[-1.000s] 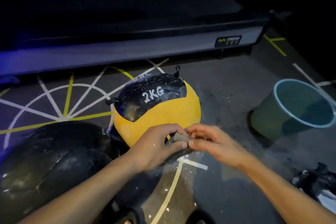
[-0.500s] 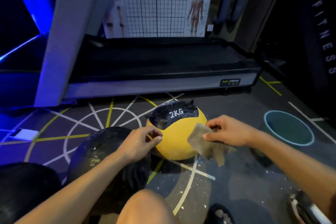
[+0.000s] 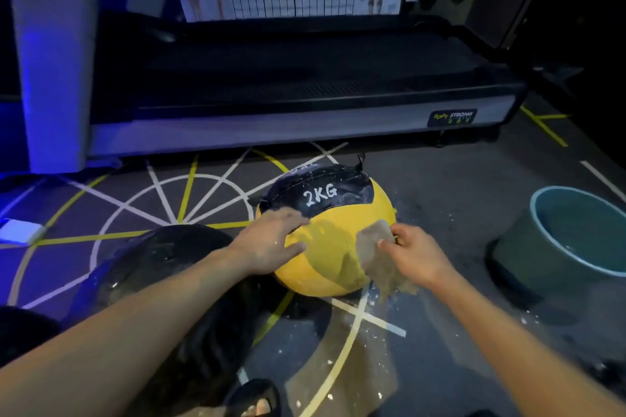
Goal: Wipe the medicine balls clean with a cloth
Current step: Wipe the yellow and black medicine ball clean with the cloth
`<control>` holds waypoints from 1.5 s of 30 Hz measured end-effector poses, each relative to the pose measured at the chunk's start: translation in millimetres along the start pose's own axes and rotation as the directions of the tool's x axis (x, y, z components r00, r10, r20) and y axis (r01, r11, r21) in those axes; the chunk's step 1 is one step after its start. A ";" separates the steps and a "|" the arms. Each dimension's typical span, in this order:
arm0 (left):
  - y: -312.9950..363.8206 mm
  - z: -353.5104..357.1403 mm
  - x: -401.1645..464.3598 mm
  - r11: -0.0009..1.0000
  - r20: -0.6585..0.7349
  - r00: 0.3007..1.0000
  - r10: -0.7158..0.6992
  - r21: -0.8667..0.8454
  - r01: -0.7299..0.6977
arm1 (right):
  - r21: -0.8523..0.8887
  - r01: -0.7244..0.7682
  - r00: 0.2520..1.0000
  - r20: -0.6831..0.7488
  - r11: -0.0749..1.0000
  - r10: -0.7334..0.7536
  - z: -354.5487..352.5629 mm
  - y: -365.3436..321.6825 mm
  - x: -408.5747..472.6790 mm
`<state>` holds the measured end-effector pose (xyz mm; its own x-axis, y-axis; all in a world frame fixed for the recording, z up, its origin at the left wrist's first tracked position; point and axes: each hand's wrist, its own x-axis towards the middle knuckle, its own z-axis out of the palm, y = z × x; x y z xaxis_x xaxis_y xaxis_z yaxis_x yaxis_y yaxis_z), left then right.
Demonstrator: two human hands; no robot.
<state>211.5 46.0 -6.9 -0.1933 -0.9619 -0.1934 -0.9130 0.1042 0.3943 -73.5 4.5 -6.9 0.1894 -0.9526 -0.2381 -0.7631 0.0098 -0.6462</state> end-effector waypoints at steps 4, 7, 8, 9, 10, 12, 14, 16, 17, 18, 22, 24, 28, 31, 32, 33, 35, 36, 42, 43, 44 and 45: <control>2.6 12.8 55.7 0.977 0.049 0.999 0.022 0.211 -0.032 | 0.057 -0.067 0.996 -0.050 0.996 0.070 23.2 36.2 29.9; 8.3 20.0 56.2 0.952 0.244 0.970 0.001 0.297 -0.076 | 0.124 -0.167 0.984 -0.037 0.978 0.173 31.4 50.9 24.0; 10.6 20.5 53.0 0.944 0.284 0.959 -0.001 0.316 -0.092 | 0.143 -0.206 0.976 -0.036 0.968 0.213 32.2 53.4 19.8; 13.5 20.2 50.6 0.933 0.321 0.947 0.002 0.339 -0.117 | 0.169 -0.242 0.967 -0.031 0.955 0.251 32.4 55.7 16.5; 17.4 20.7 46.2 0.917 0.360 0.933 0.014 0.366 -0.155 | 0.197 -0.279 0.957 -0.025 0.940 0.290 33.0 58.4 13.4; 27.4 24.8 34.3 0.877 0.435 0.900 0.029 0.421 -0.232 | 0.250 -0.342 0.932 -0.030 0.906 0.361 31.9 62.7 6.2; 38.2 28.1 16.9 0.866 0.467 0.883 0.047 0.422 -0.270 | 0.273 -0.380 0.913 -0.046 0.884 0.406 27.1 66.4 -0.9; 45.8 23.9 -2.5 0.849 0.392 0.909 0.142 0.423 -0.315 | 0.249 -0.393 0.906 -0.060 0.885 0.419 17.3 63.1 -10.9; 45.8 19.5 -9.6 0.831 0.302 0.934 0.189 0.458 -0.316 | 0.242 -0.389 0.907 -0.065 0.889 0.415 11.7 60.8 -13.8; 42.4 14.6 -12.8 0.833 0.199 0.962 0.187 0.486 -0.263 | 0.232 -0.378 0.911 -0.078 0.896 0.404 6.3 58.7 -13.6; -12.7 -5.9 -14.2 0.922 0.054 0.928 -0.368 0.151 0.357 | 0.191 -0.292 0.928 -0.179 0.937 0.326 -10.0 41.0 7.6; -31.8 1.9 -14.0 0.896 0.184 0.882 -0.434 -0.012 0.443 | 0.171 -0.241 0.948 -0.169 0.955 0.269 -12.5 30.0 23.9; -30.4 34.9 -1.5 0.845 0.046 0.848 -0.527 -0.077 0.529 | 0.086 -0.114 0.992 -0.041 0.990 0.118 -18.9 7.2 72.7; -24.8 39.1 12.4 0.820 -0.018 0.821 -0.571 -0.053 0.569 | 0.035 -0.141 0.984 0.116 0.989 0.136 -16.1 0.6 110.5; -25.6 37.1 17.3 0.821 -0.031 0.820 -0.571 -0.046 0.569 | 0.012 -0.142 0.980 0.141 0.990 0.139 -13.9 0.0 121.2; -27.7 35.9 22.1 0.821 -0.036 0.820 -0.571 -0.046 0.569 | -0.014 -0.139 0.980 0.145 0.990 0.139 -10.7 0.9 130.9; -33.5 37.0 29.3 0.825 -0.055 0.823 -0.565 -0.048 0.563 | -0.064 -0.131 0.985 0.103 0.989 0.137 -2.0 3.6 144.2; -35.6 38.0 30.8 0.826 -0.072 0.823 -0.563 -0.060 0.560 | -0.085 -0.137 0.988 0.062 0.987 0.142 2.1 4.7 146.7; -28.9 47.9 24.6 0.861 -0.169 0.846 -0.506 -0.037 0.507 | -0.093 -0.185 0.980 -0.087 0.978 0.177 5.0 18.6 142.2; -27.1 49.1 20.6 0.861 -0.173 0.845 -0.507 -0.047 0.507 | -0.066 -0.188 0.977 -0.113 0.980 0.180 4.8 23.2 136.9; -24.4 50.0 15.5 0.860 -0.176 0.842 -0.509 -0.070 0.505 | -0.048 -0.186 0.973 -0.148 0.981 0.177 4.2 28.2 128.1; -20.7 51.5 10.2 0.859 -0.181 0.840 -0.512 -0.094 0.503 | -0.042 -0.180 0.968 -0.185 0.983 0.169 3.9 35.1 117.8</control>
<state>210.0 47.0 -63.3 0.3697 -0.9069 -0.2020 -0.8480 -0.4182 0.3256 -75.5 -106.2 -60.5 -0.0603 -0.9767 -0.2058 -0.8100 0.1683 -0.5617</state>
